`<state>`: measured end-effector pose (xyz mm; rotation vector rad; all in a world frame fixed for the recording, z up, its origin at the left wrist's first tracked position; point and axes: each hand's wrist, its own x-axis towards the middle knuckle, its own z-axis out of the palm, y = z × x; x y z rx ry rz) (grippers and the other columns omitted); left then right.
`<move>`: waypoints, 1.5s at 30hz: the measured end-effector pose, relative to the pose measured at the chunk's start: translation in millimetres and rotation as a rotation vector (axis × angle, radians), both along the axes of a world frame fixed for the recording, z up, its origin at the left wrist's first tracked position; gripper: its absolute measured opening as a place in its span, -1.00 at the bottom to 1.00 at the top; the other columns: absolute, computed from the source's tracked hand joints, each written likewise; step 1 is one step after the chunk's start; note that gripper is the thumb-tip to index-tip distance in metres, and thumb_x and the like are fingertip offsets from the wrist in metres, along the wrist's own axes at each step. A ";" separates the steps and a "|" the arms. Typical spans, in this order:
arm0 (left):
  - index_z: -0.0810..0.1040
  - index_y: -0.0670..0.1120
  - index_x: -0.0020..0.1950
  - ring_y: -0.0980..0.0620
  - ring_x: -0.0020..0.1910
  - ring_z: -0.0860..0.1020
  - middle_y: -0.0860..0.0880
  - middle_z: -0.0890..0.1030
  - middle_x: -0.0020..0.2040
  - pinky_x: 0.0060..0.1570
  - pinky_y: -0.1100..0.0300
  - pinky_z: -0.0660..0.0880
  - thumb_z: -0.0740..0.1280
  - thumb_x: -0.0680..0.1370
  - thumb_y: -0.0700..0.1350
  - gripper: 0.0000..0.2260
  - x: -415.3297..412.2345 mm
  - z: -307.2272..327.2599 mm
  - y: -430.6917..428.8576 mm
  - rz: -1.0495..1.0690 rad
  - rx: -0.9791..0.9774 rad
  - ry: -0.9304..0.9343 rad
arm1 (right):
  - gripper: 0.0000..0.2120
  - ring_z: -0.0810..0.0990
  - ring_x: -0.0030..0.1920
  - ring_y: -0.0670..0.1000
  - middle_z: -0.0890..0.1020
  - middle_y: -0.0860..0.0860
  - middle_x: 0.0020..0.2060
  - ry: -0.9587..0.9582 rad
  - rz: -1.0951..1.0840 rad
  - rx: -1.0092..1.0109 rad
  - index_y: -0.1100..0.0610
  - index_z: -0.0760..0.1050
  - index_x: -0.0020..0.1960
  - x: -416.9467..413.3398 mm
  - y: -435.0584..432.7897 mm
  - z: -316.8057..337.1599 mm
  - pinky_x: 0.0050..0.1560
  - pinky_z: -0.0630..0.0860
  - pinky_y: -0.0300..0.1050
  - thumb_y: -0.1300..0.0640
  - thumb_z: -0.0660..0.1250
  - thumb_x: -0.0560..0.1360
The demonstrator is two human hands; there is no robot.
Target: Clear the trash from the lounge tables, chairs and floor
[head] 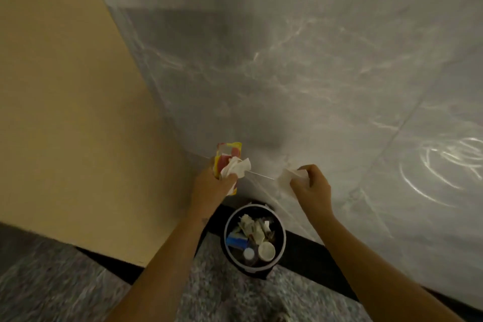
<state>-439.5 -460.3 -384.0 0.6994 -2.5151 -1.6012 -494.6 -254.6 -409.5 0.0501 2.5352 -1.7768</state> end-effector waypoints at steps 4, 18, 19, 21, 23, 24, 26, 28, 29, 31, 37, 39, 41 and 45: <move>0.52 -0.11 -0.03 -0.07 -0.13 0.56 -0.07 0.60 -0.16 -0.13 0.11 0.51 0.39 0.42 0.05 -0.73 -34.0 -75.0 -19.2 0.045 0.033 -0.131 | -0.84 0.51 -0.25 -0.11 0.52 -0.12 -0.27 -0.116 -0.039 0.027 0.03 0.41 -0.10 -34.5 -19.9 -75.7 -0.29 0.40 -0.28 0.23 0.34 0.44; 0.48 -0.03 0.18 0.01 -0.02 0.55 -0.03 0.59 0.03 -0.08 0.13 0.49 0.46 0.40 -0.13 -0.62 -89.7 -344.1 -57.0 -0.135 0.048 -0.362 | -0.82 0.47 -0.28 -0.07 0.49 -0.07 -0.27 -0.468 -0.259 0.267 -0.03 0.39 -0.07 -49.3 -69.5 -325.2 -0.23 0.41 -0.17 0.22 0.32 0.46; 0.48 -0.03 0.17 0.02 -0.02 0.55 -0.03 0.59 0.03 -0.09 0.15 0.47 0.45 0.41 -0.11 -0.64 -88.7 -363.1 -58.3 -0.163 0.030 -0.367 | -0.83 0.48 -0.25 -0.04 0.49 -0.05 -0.25 -0.488 -0.290 0.286 0.00 0.39 -0.06 -47.9 -72.4 -342.5 -0.20 0.41 -0.15 0.23 0.31 0.47; 0.48 -0.07 0.20 0.02 0.01 0.52 -0.05 0.57 0.07 -0.08 0.15 0.45 0.45 0.42 -0.08 -0.62 -87.7 -399.8 -61.0 -0.200 -0.005 -0.376 | -0.86 0.49 -0.20 0.02 0.50 0.00 -0.20 -0.522 -0.353 0.310 0.08 0.41 0.01 -44.7 -79.5 -375.3 -0.16 0.41 -0.13 0.22 0.30 0.48; 0.46 -0.13 0.25 -0.05 0.11 0.52 -0.11 0.55 0.14 0.02 0.12 0.46 0.45 0.43 -0.11 -0.57 -86.9 -429.1 -60.3 -0.204 -0.010 -0.391 | -0.82 0.50 -0.15 0.04 0.52 0.05 -0.14 -0.556 -0.394 0.324 0.11 0.40 0.08 -39.6 -86.2 -402.8 -0.15 0.43 -0.10 0.21 0.29 0.49; 0.44 -0.15 0.26 -0.08 0.14 0.51 -0.14 0.54 0.16 0.03 0.16 0.44 0.45 0.43 -0.13 -0.56 -86.4 -440.6 -58.4 -0.213 -0.021 -0.403 | -0.81 0.50 -0.14 0.04 0.54 0.07 -0.10 -0.573 -0.399 0.325 0.11 0.39 0.10 -36.2 -89.5 -413.6 -0.14 0.43 -0.10 0.20 0.29 0.50; 0.40 -0.18 0.31 -0.10 0.20 0.49 -0.15 0.52 0.22 0.04 0.22 0.40 0.48 0.41 -0.13 -0.48 -84.5 -457.4 -52.6 -0.256 -0.016 -0.453 | -0.74 0.53 -0.06 0.06 0.57 0.10 0.00 -0.603 -0.357 0.314 0.11 0.38 0.17 -27.7 -96.7 -427.0 -0.08 0.46 -0.08 0.20 0.30 0.49; 0.25 -0.12 0.44 -0.07 0.32 0.40 -0.12 0.42 0.36 0.14 0.27 0.32 0.51 0.38 -0.08 -0.28 -81.4 -466.9 -46.2 -0.287 0.087 -0.502 | -0.62 0.55 0.06 0.11 0.57 0.12 0.10 -0.604 -0.260 0.316 0.13 0.35 0.26 -17.8 -102.5 -433.4 0.01 0.47 -0.08 0.21 0.34 0.48; 0.18 -0.08 0.48 -0.05 0.37 0.35 -0.09 0.37 0.41 0.16 0.29 0.27 0.52 0.37 -0.04 -0.21 -79.7 -468.8 -43.5 -0.301 0.117 -0.513 | -0.57 0.55 0.10 0.13 0.56 0.13 0.13 -0.602 -0.219 0.331 0.13 0.33 0.30 -13.5 -104.3 -434.3 0.01 0.45 -0.10 0.21 0.36 0.47; 0.05 -0.01 0.52 -0.04 0.42 0.28 -0.05 0.28 0.47 0.24 0.23 0.26 0.49 0.38 0.08 -0.14 -77.6 -469.3 -40.1 -0.327 0.116 -0.534 | -0.48 0.53 0.14 0.13 0.55 0.12 0.17 -0.623 -0.183 0.355 0.10 0.27 0.38 -7.8 -106.3 -431.8 -0.03 0.38 -0.16 0.19 0.37 0.47; -0.05 0.04 0.54 -0.09 0.43 0.26 -0.08 0.20 0.50 0.25 0.11 0.31 0.42 0.41 0.16 -0.12 -82.9 -457.3 -48.4 -0.401 0.101 -0.631 | -0.26 0.44 0.27 0.16 0.44 0.14 0.31 -0.718 -0.125 0.329 0.05 0.03 0.51 -13.8 -101.8 -424.4 0.10 0.39 -0.07 0.17 0.36 0.46; 0.04 0.00 0.53 -0.10 0.43 0.26 -0.10 0.21 0.49 0.23 0.11 0.30 0.39 0.45 0.14 -0.21 -87.1 -450.7 -51.9 -0.444 0.016 -0.629 | -0.23 0.40 0.31 0.16 0.38 0.13 0.36 -0.730 -0.135 0.333 0.03 0.00 0.51 -17.4 -99.9 -422.4 0.19 0.39 0.01 0.15 0.37 0.46; 0.18 -0.03 0.49 -0.08 0.37 0.33 -0.10 0.30 0.44 0.14 0.19 0.31 0.38 0.47 0.08 -0.33 -91.0 -439.9 -55.7 -0.431 -0.003 -0.582 | -0.25 0.39 0.33 0.15 0.38 0.11 0.36 -0.707 -0.204 0.279 0.00 0.04 0.50 -19.0 -99.6 -414.8 0.22 0.39 0.03 0.16 0.37 0.45; 0.35 -0.04 0.40 0.01 0.24 0.46 -0.05 0.48 0.30 0.01 0.31 0.38 0.39 0.49 -0.02 -0.50 -91.0 -402.3 -44.3 -0.369 0.085 -0.433 | -0.38 0.45 0.27 0.08 0.47 0.07 0.28 -0.540 -0.320 0.171 0.01 0.21 0.44 -19.1 -97.0 -385.1 0.25 0.43 0.02 0.21 0.37 0.45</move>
